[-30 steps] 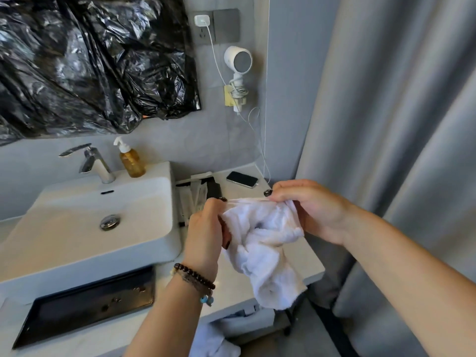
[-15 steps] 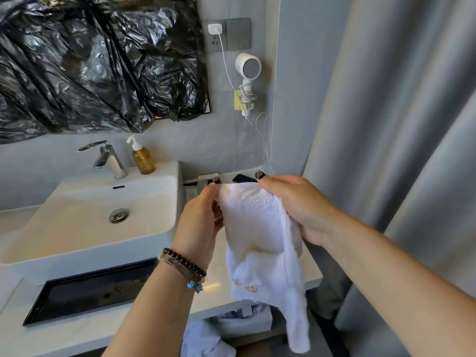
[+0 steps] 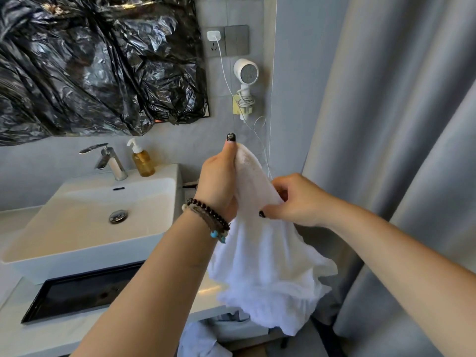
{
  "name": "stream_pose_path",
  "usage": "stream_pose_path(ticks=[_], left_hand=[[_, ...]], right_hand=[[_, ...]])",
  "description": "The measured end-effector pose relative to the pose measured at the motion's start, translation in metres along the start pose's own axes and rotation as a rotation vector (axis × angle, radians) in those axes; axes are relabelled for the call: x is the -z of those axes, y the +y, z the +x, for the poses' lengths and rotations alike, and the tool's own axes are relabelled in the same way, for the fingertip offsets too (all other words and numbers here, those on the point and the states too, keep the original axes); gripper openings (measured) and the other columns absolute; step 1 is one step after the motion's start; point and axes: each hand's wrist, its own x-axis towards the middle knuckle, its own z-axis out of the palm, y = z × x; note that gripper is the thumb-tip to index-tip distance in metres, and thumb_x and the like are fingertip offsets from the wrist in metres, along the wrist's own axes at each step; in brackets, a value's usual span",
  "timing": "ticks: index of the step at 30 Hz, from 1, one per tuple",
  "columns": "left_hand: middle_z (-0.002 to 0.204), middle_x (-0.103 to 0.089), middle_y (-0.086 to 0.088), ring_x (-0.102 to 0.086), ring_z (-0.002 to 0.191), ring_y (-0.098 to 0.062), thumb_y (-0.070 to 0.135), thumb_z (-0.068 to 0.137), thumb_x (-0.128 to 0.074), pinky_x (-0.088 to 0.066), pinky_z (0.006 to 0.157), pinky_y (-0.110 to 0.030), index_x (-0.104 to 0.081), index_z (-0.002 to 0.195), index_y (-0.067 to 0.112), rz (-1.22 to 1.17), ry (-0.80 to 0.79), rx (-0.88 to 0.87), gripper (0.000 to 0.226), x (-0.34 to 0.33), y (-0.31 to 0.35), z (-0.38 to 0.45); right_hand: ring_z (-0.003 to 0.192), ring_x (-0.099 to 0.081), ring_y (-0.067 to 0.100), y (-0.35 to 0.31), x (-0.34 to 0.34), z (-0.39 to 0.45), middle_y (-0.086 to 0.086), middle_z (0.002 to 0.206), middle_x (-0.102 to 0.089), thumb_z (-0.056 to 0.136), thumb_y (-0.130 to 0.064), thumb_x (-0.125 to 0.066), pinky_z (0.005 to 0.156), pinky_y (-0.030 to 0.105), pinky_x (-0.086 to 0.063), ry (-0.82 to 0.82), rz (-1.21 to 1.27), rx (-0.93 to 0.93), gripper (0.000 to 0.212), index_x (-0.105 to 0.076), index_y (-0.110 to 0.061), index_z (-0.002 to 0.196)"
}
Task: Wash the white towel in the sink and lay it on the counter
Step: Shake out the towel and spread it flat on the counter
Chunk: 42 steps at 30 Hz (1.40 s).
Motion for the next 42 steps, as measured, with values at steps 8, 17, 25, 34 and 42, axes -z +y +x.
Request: stream_pose_path(ticks=[8, 17, 25, 34, 42], left_hand=[[0.059, -0.050, -0.004, -0.054, 0.056, -0.020, 0.037, 0.098, -0.052, -0.046, 0.064, -0.032, -0.054, 0.073, 0.011, -0.045, -0.021, 0.070, 0.036, -0.014, 0.014, -0.001], [0.057, -0.043, 0.002, -0.043, 0.059, -0.015, 0.031, 0.101, -0.047, -0.035, 0.057, -0.028, -0.044, 0.063, 0.020, 0.123, -0.116, -0.283, 0.040, -0.016, 0.001, -0.005], [0.127, -0.066, 0.004, -0.060, 0.121, -0.015, 0.054, 0.080, -0.061, -0.046, 0.103, -0.040, -0.055, 0.132, 0.022, 0.342, -0.587, 0.010, 0.062, 0.061, -0.098, -0.008], [0.082, -0.068, 0.004, -0.061, 0.072, -0.012, 0.049, 0.056, -0.086, -0.051, 0.068, -0.022, -0.071, 0.095, 0.003, 0.837, -0.332, 0.057, 0.062, 0.102, -0.115, -0.016], [0.102, -0.073, 0.003, -0.068, 0.095, -0.015, 0.041, 0.076, -0.081, -0.054, 0.090, -0.036, -0.068, 0.103, 0.025, 0.956, -0.363, -0.029, 0.034, 0.130, -0.063, 0.007]], right_hand=[[0.082, -0.060, 0.013, 0.032, -0.031, -0.020, 0.002, 0.084, -0.065, 0.064, -0.022, -0.063, 0.076, 0.040, -0.049, -0.011, 0.405, -0.054, 0.033, -0.067, -0.004, 0.092], [0.084, -0.064, 0.007, -0.007, -0.019, -0.015, -0.007, 0.083, -0.069, 0.081, -0.018, -0.078, 0.077, 0.027, -0.049, 0.046, 0.526, 0.018, 0.013, -0.072, -0.010, 0.090], [0.096, -0.069, 0.020, -0.016, 0.011, -0.007, 0.010, 0.098, -0.072, 0.089, -0.009, -0.066, 0.090, 0.035, -0.051, 0.207, 0.718, 0.013, 0.009, -0.072, -0.009, 0.096], [0.086, -0.066, 0.018, 0.007, 0.029, -0.007, 0.012, 0.093, -0.074, 0.085, -0.024, -0.073, 0.077, 0.032, -0.048, 0.343, 0.448, -0.096, 0.013, -0.072, -0.012, 0.084], [0.097, -0.069, 0.026, 0.039, 0.033, -0.008, 0.011, 0.099, -0.072, 0.081, -0.017, -0.077, 0.077, 0.031, -0.050, 0.500, 0.720, -0.274, 0.013, -0.069, -0.011, 0.089]])
